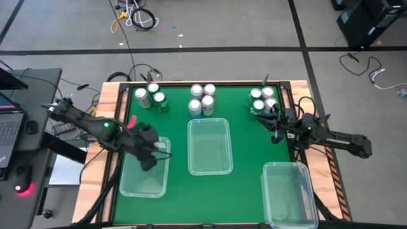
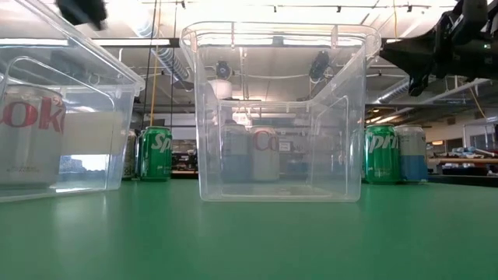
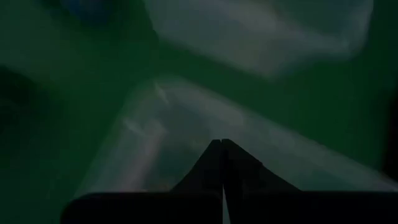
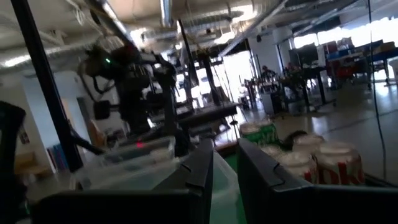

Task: Sort soda cans
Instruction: Put the silver soda can into the bottom left transparent bin

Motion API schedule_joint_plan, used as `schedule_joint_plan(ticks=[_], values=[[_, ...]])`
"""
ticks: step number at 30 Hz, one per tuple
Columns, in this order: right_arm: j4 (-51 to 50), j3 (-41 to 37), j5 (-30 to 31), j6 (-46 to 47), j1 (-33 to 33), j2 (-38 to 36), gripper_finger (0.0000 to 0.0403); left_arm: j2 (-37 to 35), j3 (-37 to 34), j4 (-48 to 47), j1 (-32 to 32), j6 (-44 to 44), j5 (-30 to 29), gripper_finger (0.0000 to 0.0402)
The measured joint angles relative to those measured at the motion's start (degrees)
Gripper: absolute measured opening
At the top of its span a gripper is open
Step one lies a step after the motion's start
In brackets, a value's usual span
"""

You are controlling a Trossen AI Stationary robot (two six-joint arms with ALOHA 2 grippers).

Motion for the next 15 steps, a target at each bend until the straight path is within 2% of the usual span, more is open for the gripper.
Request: schedule_joint_plan(ticks=[3,7,15], values=[[2.1,0.0,0.0,0.2,0.0,2.0,0.0059,-2.8,-0.6,4.9,1.7,6.0,-5.3,0.0000],[2.7,1.8,0.0,-0.3,0.0,6.8,0.0059,-6.2,-2.1,11.7,6.7,16.0,-5.3,0.0000],[6.6,7.6,1.7,-2.1,-0.2,20.4,0.0059,-11.5,-2.5,16.3,24.7,34.6,2.0,0.0000]])
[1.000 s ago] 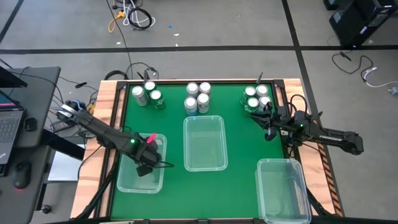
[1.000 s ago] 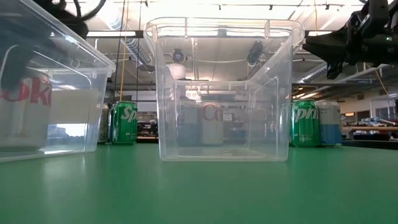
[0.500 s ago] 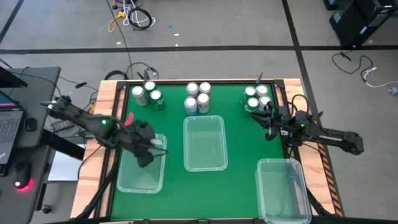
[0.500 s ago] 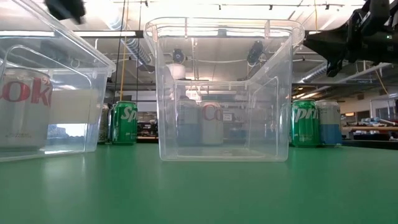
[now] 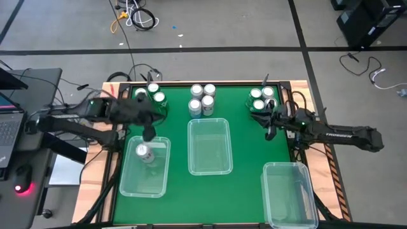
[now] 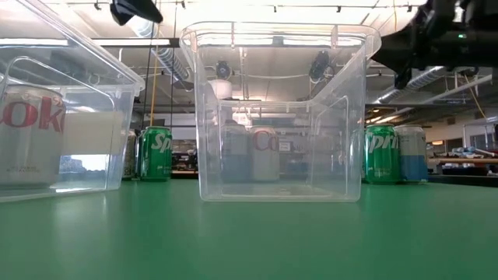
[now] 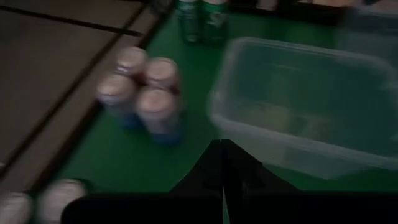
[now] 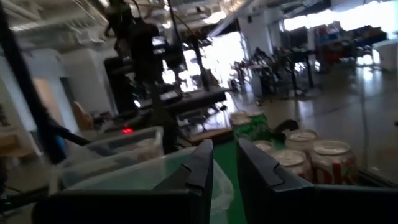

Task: Sort soda cans
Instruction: Put the silver soda can into the bottom left transparent bin

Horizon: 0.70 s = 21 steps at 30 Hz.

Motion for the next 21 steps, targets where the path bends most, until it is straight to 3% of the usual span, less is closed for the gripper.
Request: schedule_joint_plan(ticks=[6,11,15,19,21], values=[[-0.1,5.0,2.3,-0.8,-0.8,10.9,0.0060,-0.2,0.2,-4.2,10.7,8.8,1.7,0.0000],[0.1,8.6,2.4,-0.8,-1.0,18.4,0.0066,0.4,1.0,-11.3,17.2,8.7,1.5,0.0002],[1.3,10.8,2.4,-2.6,-1.0,22.6,0.0071,0.4,1.0,-11.7,22.9,8.6,-1.1,0.0001],[1.7,11.8,2.4,-4.9,-1.0,25.5,0.0076,0.9,1.0,-13.8,31.7,7.5,-0.8,0.0001],[2.8,11.9,2.4,-5.4,-1.0,26.4,0.0078,1.9,1.0,-16.4,36.7,7.5,2.1,0.0001]])
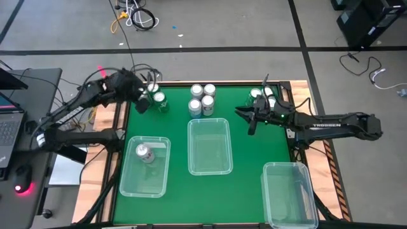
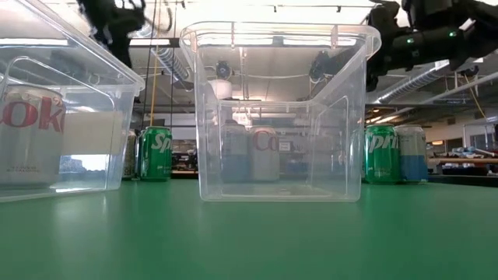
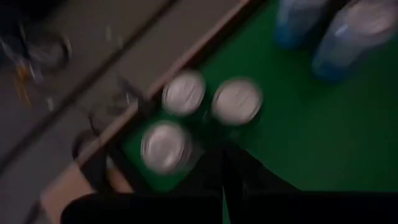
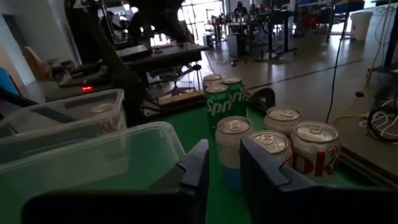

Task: Sort soda cans
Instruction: Put the silver soda can into the bottom left transparent bin

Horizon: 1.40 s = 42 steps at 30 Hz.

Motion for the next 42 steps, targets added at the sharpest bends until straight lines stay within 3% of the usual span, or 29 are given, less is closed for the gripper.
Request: schedule_joint_plan(ticks=[4,8,20,25,34,42], values=[[0.9,0.0,0.0,0.0,0.0,1.2,0.0085,3.7,0.0,-4.1,7.8,2.6,4.5,0.0005],[0.9,0.0,-0.2,0.1,0.0,1.5,0.0094,7.8,0.0,-3.8,9.8,4.3,4.5,0.0034],[1.0,0.0,-0.8,1.6,0.0,1.5,0.0119,16.1,0.0,-2.9,9.8,4.0,-0.4,0.0217],[1.0,0.0,-2.0,1.7,0.0,1.4,0.0128,18.7,0.0,-3.4,11.3,6.8,-1.5,0.0265],[0.9,0.0,-2.0,1.7,0.0,1.4,0.0145,21.7,0.0,-1.3,19.1,11.4,3.1,0.0283],[0.9,0.0,-2.0,1.8,0.1,1.4,0.0155,25.2,0.0,0.4,24.9,13.3,12.0,0.0283]])
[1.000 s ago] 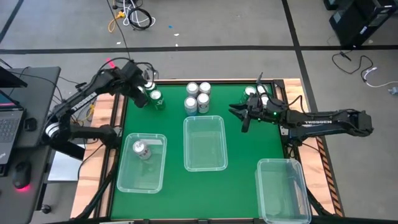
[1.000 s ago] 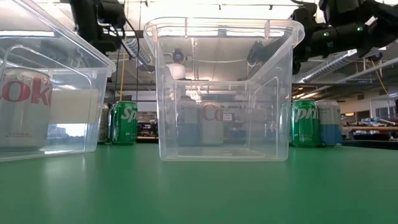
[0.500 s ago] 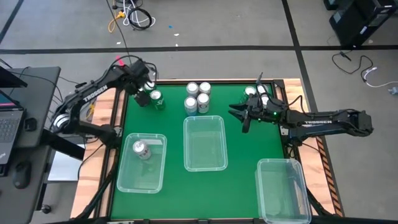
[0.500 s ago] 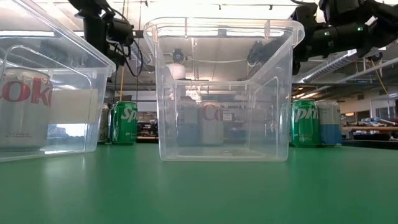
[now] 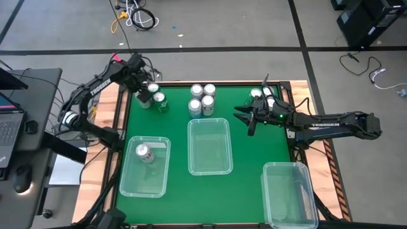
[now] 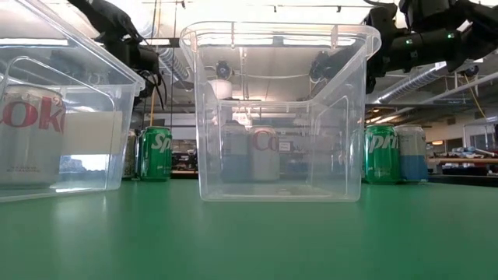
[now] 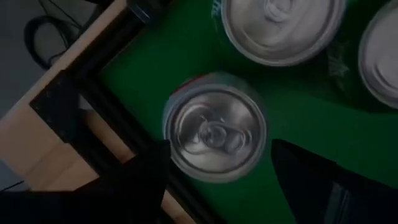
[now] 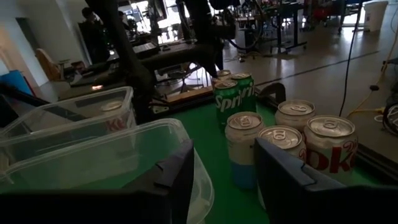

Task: Sort soda cans
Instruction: Put the silver soda can into the bottom left transparent bin

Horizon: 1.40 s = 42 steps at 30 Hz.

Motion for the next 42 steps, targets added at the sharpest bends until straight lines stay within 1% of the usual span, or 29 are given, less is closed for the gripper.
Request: schedule_joint_plan(ticks=[5,9,16,19,28,33,38,42], values=[[-0.1,0.0,0.0,0.0,0.0,0.0,0.0156,1.8,0.3,2.3,0.2,0.1,-1.0,0.0283],[-0.1,0.0,-0.1,0.0,0.0,0.0,0.0158,2.4,0.3,2.3,0.2,-0.1,-1.2,0.0282],[-0.1,0.0,-0.4,0.0,0.0,0.0,0.0163,2.8,2.6,-0.6,0.2,-1.9,-1.6,0.0282],[-0.1,0.0,-0.4,-0.1,0.0,0.0,0.0162,2.8,3.5,-0.1,0.1,-2.8,-1.5,0.0282],[-0.1,0.0,-0.4,-0.2,0.0,0.0,0.0172,2.8,3.5,-1.9,0.2,-3.4,-1.7,0.0282],[-0.2,0.0,-1.6,-0.2,0.0,0.0,0.0177,3.1,1.7,-0.7,0.2,-3.4,-2.0,0.0282],[-0.3,0.0,-1.9,0.0,0.3,0.0,0.0181,4.2,1.4,0.7,0.1,-3.8,-2.7,0.0282],[-0.4,0.0,-1.9,-0.1,1.2,0.0,0.0181,4.3,1.4,1.9,0.2,-4.5,-1.8,0.0282]])
